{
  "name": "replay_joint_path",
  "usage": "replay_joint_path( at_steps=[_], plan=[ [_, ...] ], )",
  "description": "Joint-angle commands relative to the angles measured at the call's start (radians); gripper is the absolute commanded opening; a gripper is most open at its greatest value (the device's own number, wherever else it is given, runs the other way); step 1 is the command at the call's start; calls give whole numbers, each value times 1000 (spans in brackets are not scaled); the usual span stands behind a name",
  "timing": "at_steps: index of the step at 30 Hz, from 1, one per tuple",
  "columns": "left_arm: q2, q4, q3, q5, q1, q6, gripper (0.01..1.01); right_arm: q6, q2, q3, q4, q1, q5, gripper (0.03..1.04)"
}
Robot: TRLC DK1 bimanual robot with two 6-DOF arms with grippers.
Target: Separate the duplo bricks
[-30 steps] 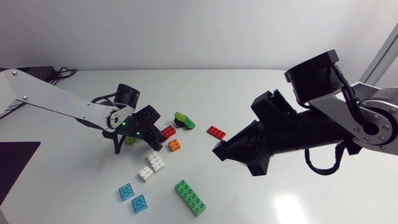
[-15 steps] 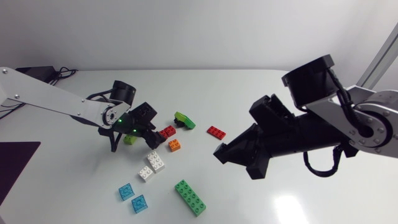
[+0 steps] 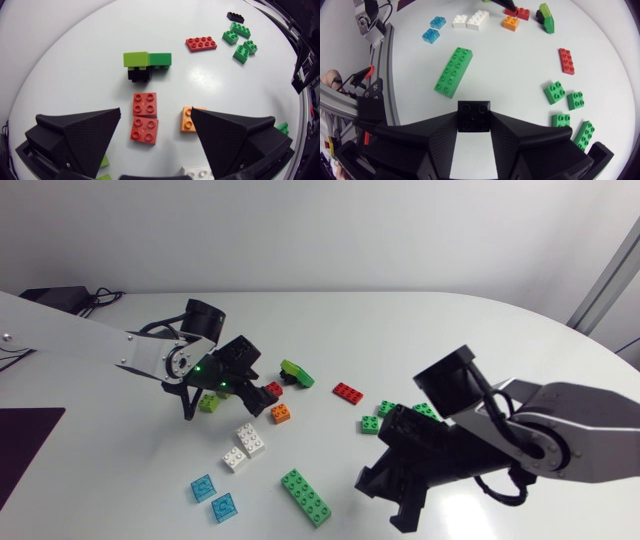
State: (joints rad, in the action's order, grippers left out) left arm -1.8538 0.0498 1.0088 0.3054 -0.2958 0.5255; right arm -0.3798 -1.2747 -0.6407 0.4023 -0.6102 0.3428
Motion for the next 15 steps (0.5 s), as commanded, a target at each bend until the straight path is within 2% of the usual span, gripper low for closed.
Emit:
replay_joint_path(
  at_steps=[1, 5, 10, 15],
  plan=[
    [-31, 5, 54, -3, -8, -25, 984, -16, -55, 44, -36, -28, -30, 256],
    [-96, -1, 122, -3, -6, -30, 984, -14, -117, 55, -92, -53, -65, 257],
    [-176, -13, 198, -3, -19, -62, 984, -11, -149, 53, -109, -62, -67, 266],
    [-222, -22, 248, -3, -37, -79, 984, -16, -161, 53, -109, -60, -67, 444]
  ],
)
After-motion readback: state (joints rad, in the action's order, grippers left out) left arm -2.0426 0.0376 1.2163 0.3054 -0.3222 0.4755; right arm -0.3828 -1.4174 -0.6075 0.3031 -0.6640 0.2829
